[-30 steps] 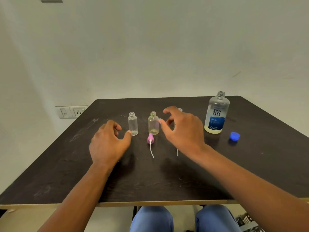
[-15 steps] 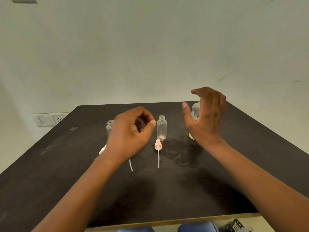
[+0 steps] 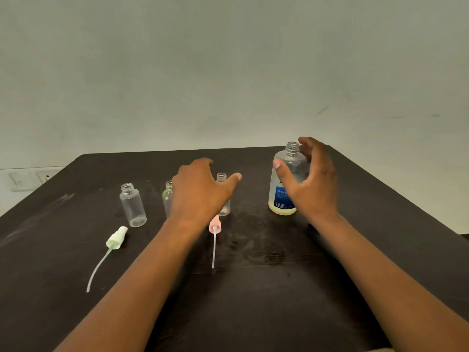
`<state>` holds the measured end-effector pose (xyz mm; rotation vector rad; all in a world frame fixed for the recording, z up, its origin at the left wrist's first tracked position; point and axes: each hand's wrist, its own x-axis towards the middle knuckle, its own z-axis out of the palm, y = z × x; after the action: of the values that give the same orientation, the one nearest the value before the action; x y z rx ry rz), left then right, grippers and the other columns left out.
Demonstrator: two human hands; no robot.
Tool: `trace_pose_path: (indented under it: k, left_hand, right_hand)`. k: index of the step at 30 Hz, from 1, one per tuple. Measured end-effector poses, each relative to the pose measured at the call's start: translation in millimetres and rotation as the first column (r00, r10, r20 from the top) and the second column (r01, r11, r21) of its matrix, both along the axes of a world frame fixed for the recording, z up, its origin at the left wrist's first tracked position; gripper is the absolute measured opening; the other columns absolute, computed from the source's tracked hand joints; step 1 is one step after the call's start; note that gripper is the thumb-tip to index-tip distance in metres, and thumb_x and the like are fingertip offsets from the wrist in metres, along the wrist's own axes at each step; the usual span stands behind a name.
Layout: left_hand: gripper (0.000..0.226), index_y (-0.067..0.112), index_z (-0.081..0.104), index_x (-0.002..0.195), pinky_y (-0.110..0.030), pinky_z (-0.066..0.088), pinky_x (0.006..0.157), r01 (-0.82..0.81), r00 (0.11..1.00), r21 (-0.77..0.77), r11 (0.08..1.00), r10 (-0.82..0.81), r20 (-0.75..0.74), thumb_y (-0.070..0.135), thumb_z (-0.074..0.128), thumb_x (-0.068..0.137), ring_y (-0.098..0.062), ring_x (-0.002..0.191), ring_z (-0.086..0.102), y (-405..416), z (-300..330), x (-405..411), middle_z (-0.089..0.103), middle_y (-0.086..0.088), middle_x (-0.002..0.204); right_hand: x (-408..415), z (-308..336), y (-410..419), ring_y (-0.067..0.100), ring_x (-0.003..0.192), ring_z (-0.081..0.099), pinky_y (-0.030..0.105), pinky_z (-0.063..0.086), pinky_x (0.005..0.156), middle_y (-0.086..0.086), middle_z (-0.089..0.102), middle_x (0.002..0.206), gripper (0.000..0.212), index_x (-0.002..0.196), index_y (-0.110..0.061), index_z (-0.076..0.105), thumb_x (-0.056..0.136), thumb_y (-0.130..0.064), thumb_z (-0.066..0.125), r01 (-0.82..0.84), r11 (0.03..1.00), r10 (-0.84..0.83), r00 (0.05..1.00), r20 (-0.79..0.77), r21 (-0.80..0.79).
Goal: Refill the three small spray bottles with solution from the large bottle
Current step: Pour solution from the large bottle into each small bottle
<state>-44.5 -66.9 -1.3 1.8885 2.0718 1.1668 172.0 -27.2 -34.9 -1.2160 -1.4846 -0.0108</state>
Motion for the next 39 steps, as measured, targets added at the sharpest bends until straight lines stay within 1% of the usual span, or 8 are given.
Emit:
trace_pose_path:
  k: [3,6,9,14,17,23,34,39]
  left_hand:
    - [0.062,0.012,0.073,0.116,-0.04,0.056,0.092,0.009,1.0,-0.038,0.999,-0.01,-0.02,0.064,0.077,0.084,-0.026,0.107,0.071,0,-8,4,0.077,-0.005,0.109]
    - [0.044,0.019,0.068,0.087,-0.038,0.059,0.078,0.004,0.999,-0.063,0.998,-0.007,-0.032,0.061,0.077,0.082,-0.025,0.082,0.073,0,-13,6,0.073,-0.001,0.08]
    - [0.038,0.021,0.065,0.084,-0.04,0.061,0.078,0.015,0.999,-0.082,0.996,-0.018,-0.04,0.057,0.075,0.083,-0.023,0.069,0.073,0,-22,5,0.072,-0.001,0.07]
    - [0.034,0.018,0.067,0.097,-0.033,0.045,0.074,0.045,0.997,-0.063,0.997,-0.049,-0.055,0.051,0.075,0.09,-0.021,0.082,0.068,1,-27,2,0.07,0.003,0.083]
    - [0.032,0.017,0.071,0.107,-0.031,0.039,0.076,0.058,0.997,-0.037,0.998,-0.06,-0.051,0.046,0.075,0.094,-0.018,0.088,0.061,1,-27,1,0.066,0.007,0.09]
    - [0.032,0.017,0.074,0.114,-0.03,0.04,0.081,0.071,0.997,0.008,0.997,-0.071,-0.009,0.042,0.077,0.094,-0.025,0.105,0.067,6,-33,-1,0.076,-0.001,0.106]
    - [0.042,0.022,0.073,0.124,-0.029,0.053,0.09,0.124,0.988,0.134,0.983,-0.134,0.074,0.043,0.083,0.089,-0.013,0.107,0.07,9,-43,-1,0.078,0.008,0.111]
    - [0.037,0.029,0.072,0.109,-0.007,0.041,0.075,0.139,0.972,0.177,0.974,-0.168,0.164,0.046,0.089,0.081,0.004,0.093,0.067,4,-38,3,0.072,0.022,0.099]
  right_hand:
    - [2,3,-2,0.014,0.119,0.066,0.048,0.059,0.097,-0.011,0.065,0.134,0.077,0.141,-0.031,0.05,0.081,-0.076,0.064,-0.007,0.998,0.009,1.0,0.028,-0.056]
    - [5,5,-4,0.016,0.117,0.068,0.046,0.06,0.094,-0.01,0.068,0.134,0.079,0.14,-0.03,0.051,0.078,-0.078,0.064,0.021,0.997,-0.016,0.997,0.072,-0.073]
    - [7,5,-5,0.018,0.113,0.07,0.046,0.06,0.093,-0.009,0.07,0.13,0.083,0.139,-0.029,0.053,0.076,-0.081,0.061,0.036,0.993,-0.024,0.994,0.103,-0.116]
    - [10,6,-7,0.016,0.101,0.072,0.048,0.062,0.086,-0.013,0.071,0.114,0.087,0.132,-0.029,0.058,0.069,-0.089,0.059,0.062,0.981,-0.043,0.993,0.106,-0.183]
    - [10,6,-8,0.016,0.1,0.072,0.049,0.063,0.085,-0.011,0.072,0.115,0.088,0.128,-0.03,0.059,0.065,-0.092,0.058,0.072,0.973,-0.05,0.993,0.108,-0.219]
    - [9,8,-9,0.016,0.099,0.072,0.049,0.063,0.084,-0.011,0.073,0.113,0.088,0.125,-0.03,0.062,0.064,-0.092,0.058,0.084,0.971,-0.062,0.993,0.103,-0.224]
    - [9,9,-9,0.014,0.097,0.073,0.049,0.063,0.083,-0.013,0.074,0.107,0.083,0.118,-0.029,0.067,0.061,-0.09,0.064,0.058,0.974,-0.054,0.998,0.027,-0.219]
    - [8,9,-10,0.012,0.094,0.073,0.046,0.063,0.084,-0.012,0.076,0.104,0.08,0.115,-0.03,0.071,0.061,-0.088,0.068,0.07,0.982,-0.07,0.998,0.009,-0.175]
